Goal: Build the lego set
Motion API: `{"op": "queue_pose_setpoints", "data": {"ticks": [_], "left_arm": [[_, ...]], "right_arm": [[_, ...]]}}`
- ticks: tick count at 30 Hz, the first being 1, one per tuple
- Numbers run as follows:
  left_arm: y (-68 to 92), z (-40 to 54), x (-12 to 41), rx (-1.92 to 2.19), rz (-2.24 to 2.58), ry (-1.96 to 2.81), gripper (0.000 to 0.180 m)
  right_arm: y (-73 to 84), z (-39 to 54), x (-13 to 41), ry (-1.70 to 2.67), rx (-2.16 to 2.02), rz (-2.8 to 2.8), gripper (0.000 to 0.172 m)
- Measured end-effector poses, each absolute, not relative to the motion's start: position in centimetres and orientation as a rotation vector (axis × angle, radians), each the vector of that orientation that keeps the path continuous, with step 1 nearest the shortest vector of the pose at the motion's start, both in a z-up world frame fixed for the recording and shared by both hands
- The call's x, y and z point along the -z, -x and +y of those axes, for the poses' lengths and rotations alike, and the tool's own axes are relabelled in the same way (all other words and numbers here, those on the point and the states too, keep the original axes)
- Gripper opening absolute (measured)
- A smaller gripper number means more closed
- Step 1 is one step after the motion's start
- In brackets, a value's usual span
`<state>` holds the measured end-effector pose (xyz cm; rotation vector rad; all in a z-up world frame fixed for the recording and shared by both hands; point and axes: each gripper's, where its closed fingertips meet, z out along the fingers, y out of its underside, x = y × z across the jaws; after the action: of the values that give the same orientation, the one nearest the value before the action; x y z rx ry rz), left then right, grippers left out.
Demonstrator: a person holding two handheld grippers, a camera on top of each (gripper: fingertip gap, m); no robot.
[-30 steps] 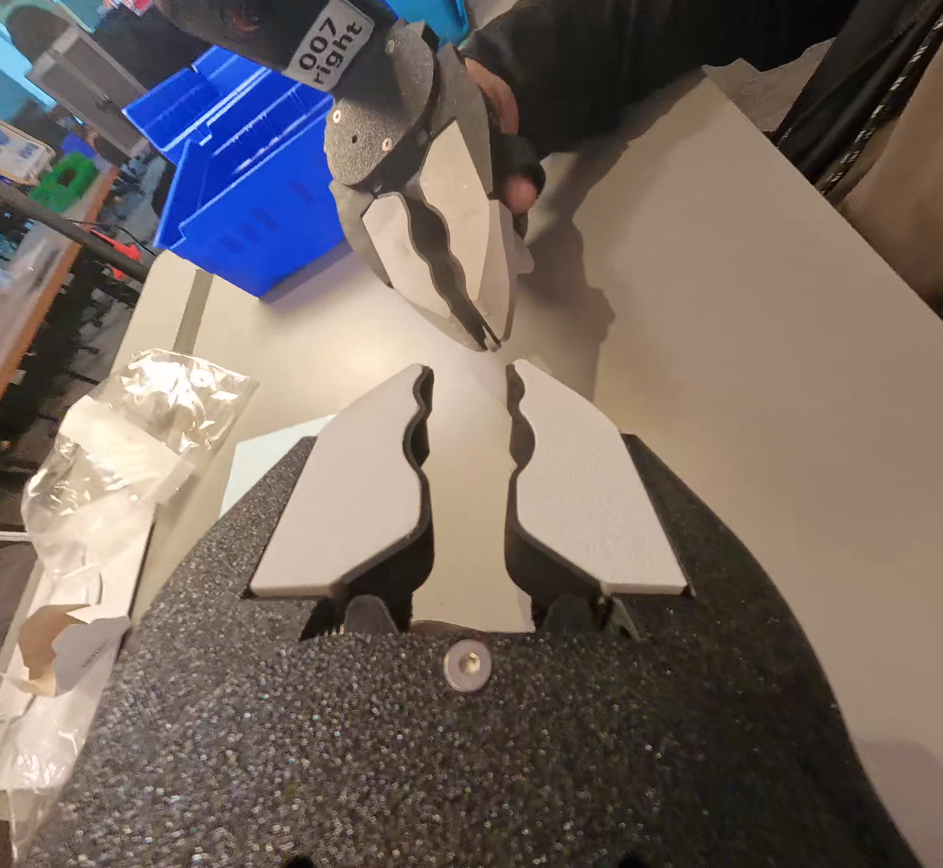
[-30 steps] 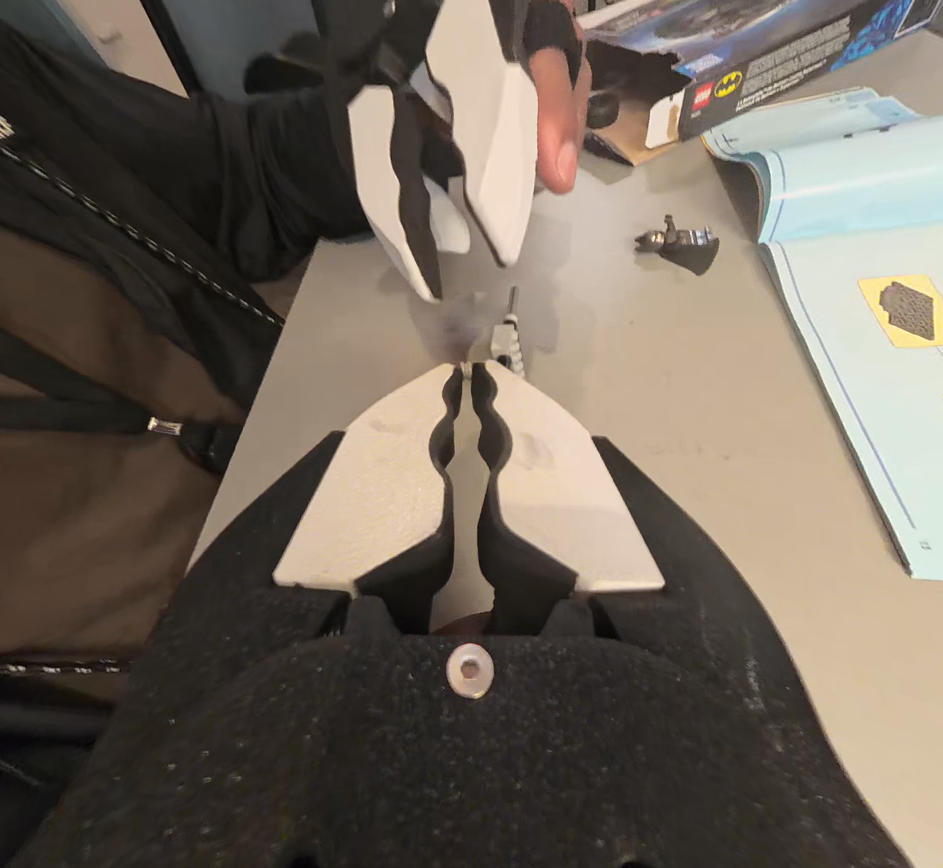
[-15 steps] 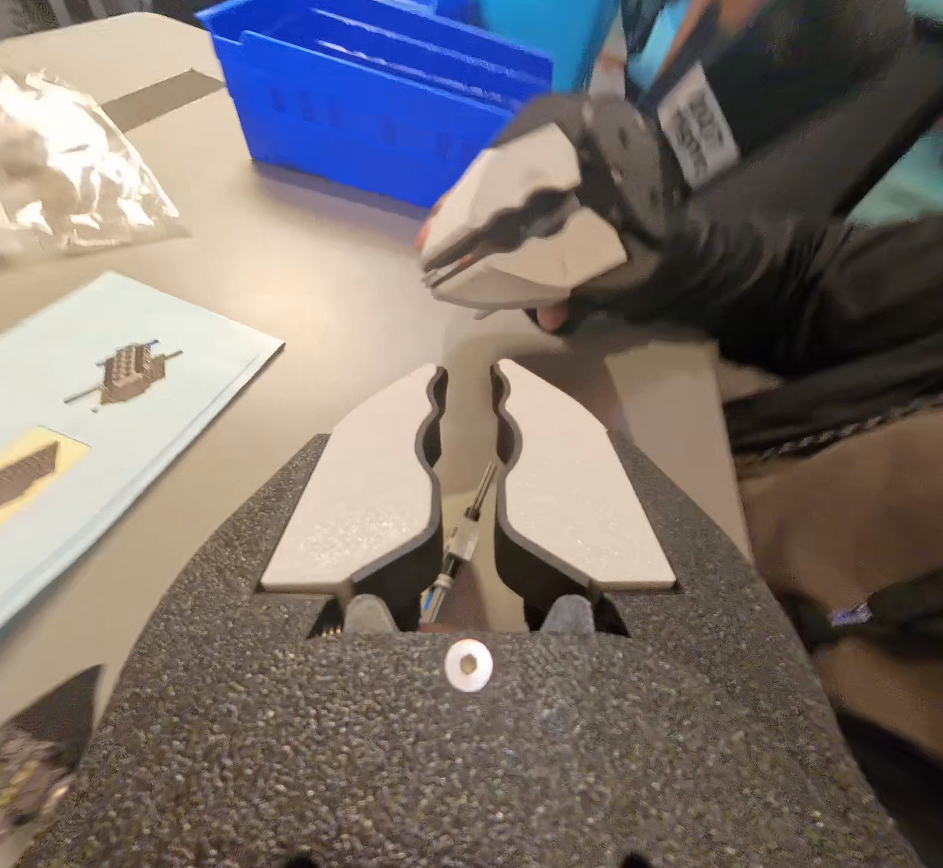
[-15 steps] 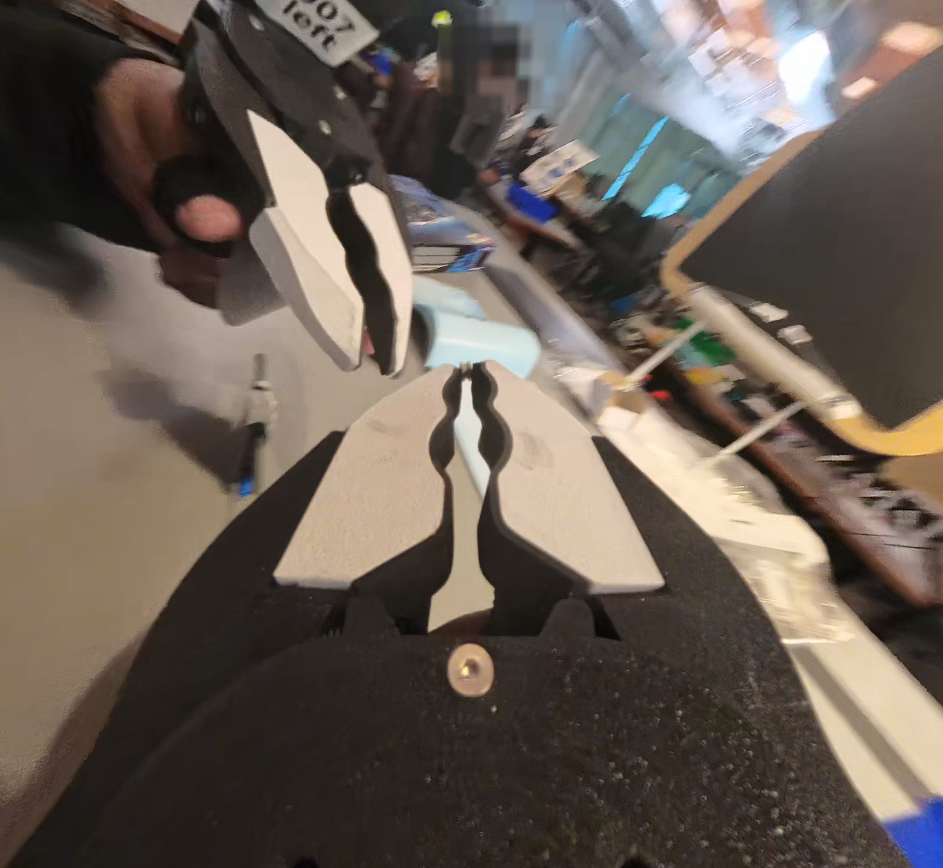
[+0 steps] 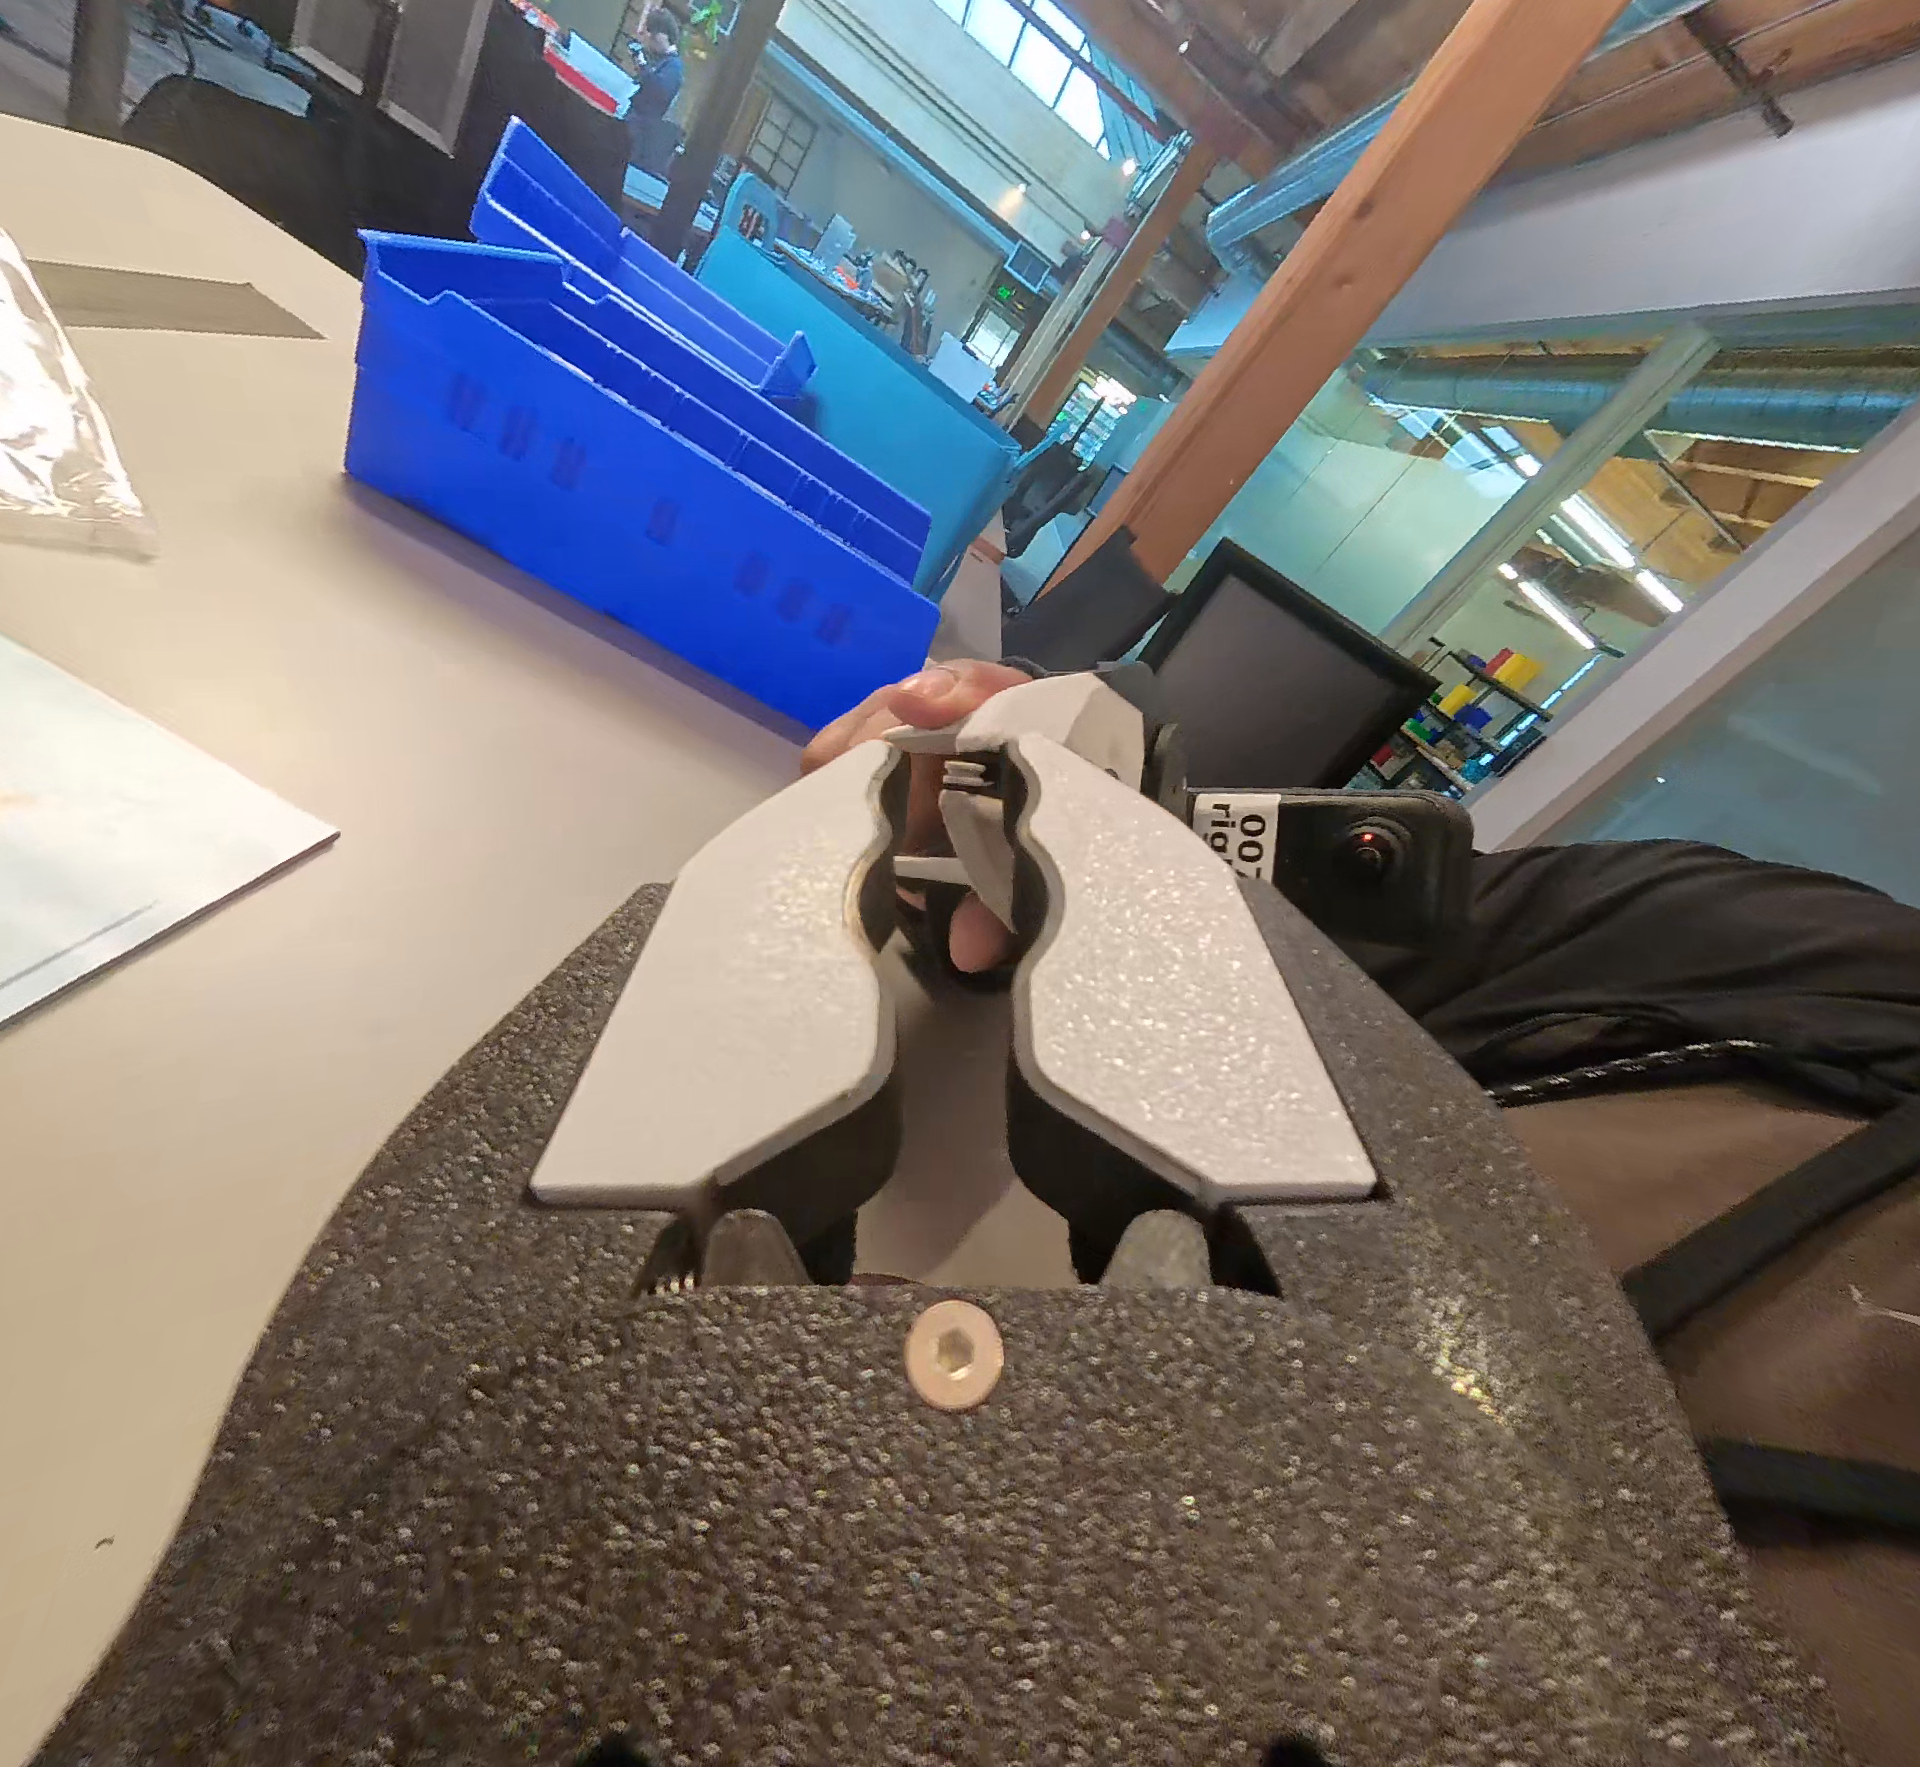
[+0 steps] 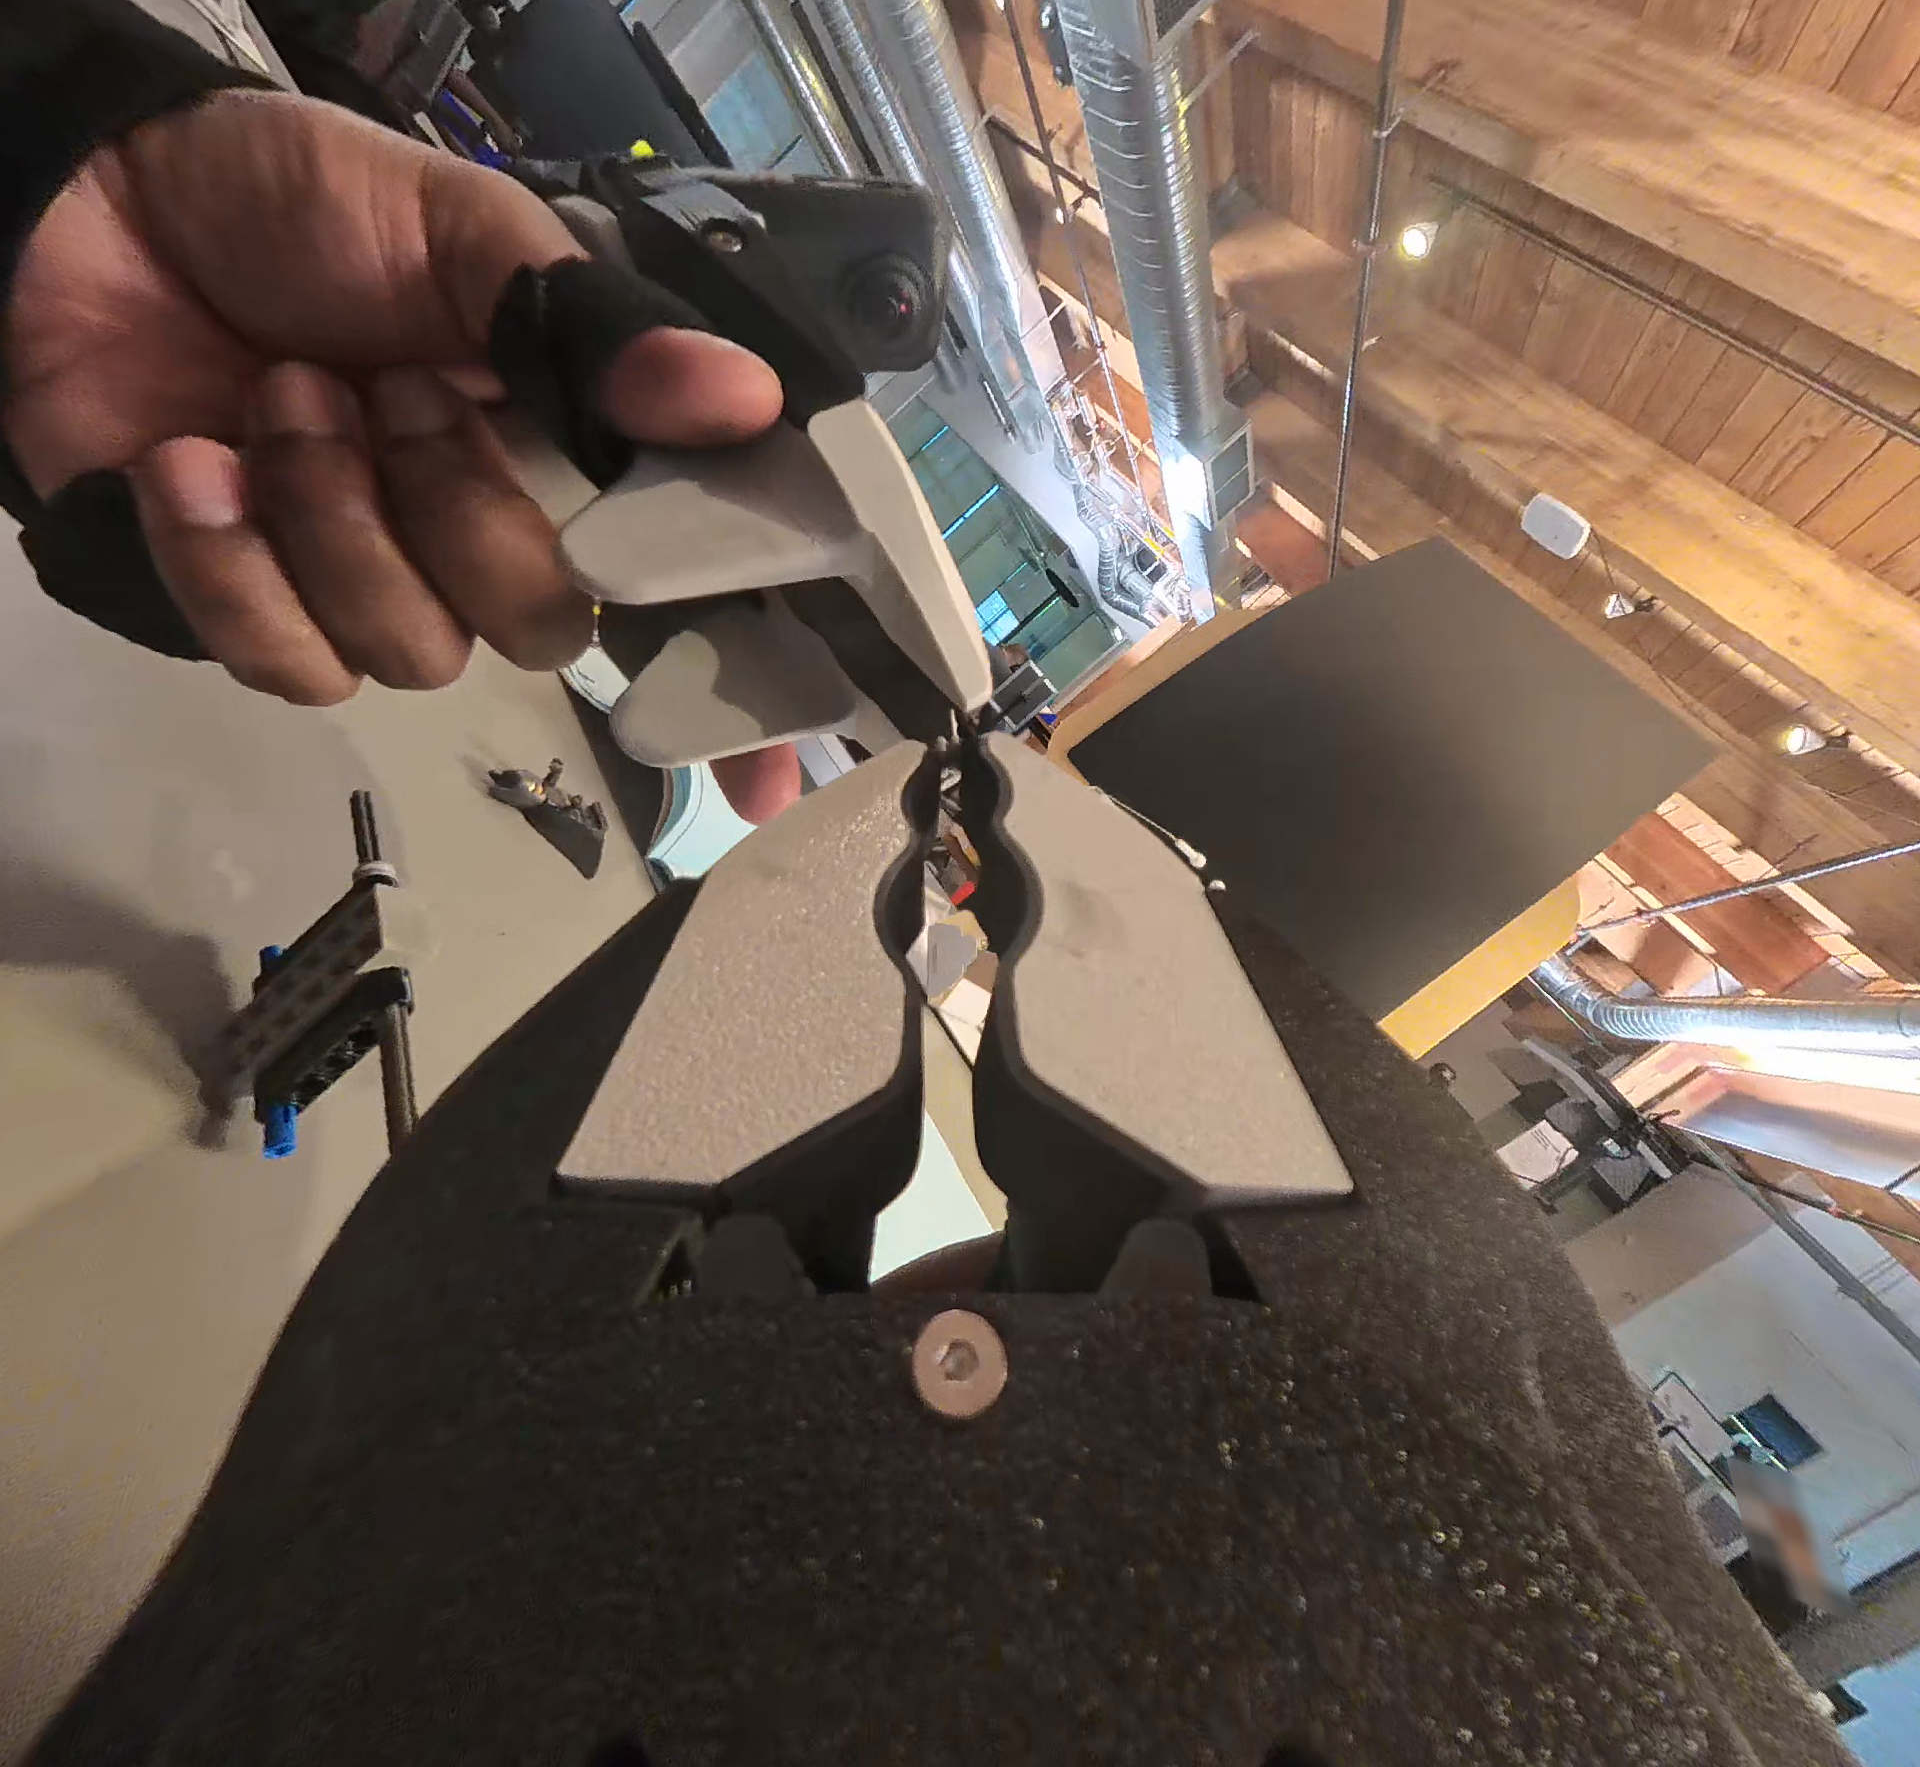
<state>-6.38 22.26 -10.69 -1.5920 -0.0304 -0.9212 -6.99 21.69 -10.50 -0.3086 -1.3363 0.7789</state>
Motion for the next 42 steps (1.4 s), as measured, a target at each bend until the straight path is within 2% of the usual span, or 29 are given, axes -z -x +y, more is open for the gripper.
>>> {"op": "queue_pose_setpoints", "data": {"ticks": [26, 38, 42], "left_arm": [[5.8, 22.1, 10.9, 0.907, 0.035, 1.547, 0.005], [5.9, 22.2, 10.8, 0.932, 0.020, 1.538, 0.005], [6.0, 22.2, 10.4, 0.927, 0.008, 1.517, 0.012]], "right_arm": [[6.8, 21.7, 10.1, 0.293, -0.751, -1.287, 0.004], [6.7, 21.9, 10.0, 0.305, -0.764, -1.287, 0.004], [6.5, 22.1, 9.4, 0.330, -0.792, -1.263, 0.004]]}}
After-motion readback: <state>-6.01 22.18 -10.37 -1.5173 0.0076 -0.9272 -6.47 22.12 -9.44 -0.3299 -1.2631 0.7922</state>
